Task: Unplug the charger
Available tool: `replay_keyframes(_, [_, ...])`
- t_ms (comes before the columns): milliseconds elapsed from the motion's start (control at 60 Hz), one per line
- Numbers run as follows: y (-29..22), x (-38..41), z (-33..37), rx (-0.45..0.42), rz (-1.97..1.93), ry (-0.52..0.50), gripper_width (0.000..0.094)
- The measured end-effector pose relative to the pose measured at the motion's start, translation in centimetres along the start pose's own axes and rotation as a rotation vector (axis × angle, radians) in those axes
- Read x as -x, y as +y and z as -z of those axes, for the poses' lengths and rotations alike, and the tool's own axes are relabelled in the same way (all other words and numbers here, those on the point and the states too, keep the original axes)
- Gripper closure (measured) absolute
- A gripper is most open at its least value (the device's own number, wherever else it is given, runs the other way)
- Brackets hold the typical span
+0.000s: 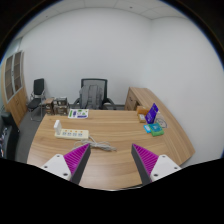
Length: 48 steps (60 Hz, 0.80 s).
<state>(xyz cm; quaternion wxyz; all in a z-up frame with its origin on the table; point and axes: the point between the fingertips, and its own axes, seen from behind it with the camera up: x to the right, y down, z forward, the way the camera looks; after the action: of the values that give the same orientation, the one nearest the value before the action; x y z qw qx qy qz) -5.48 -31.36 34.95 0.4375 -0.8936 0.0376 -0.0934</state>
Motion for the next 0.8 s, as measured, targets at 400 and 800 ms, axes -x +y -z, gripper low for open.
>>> replay_keyframes(400, [10.5,1.6,-4.5,0.110,-0.025,0.051,0.0073])
replay_keyframes(800, [14.4,26.3,-16.2,0.045,0.005,-0.191,0.0075])
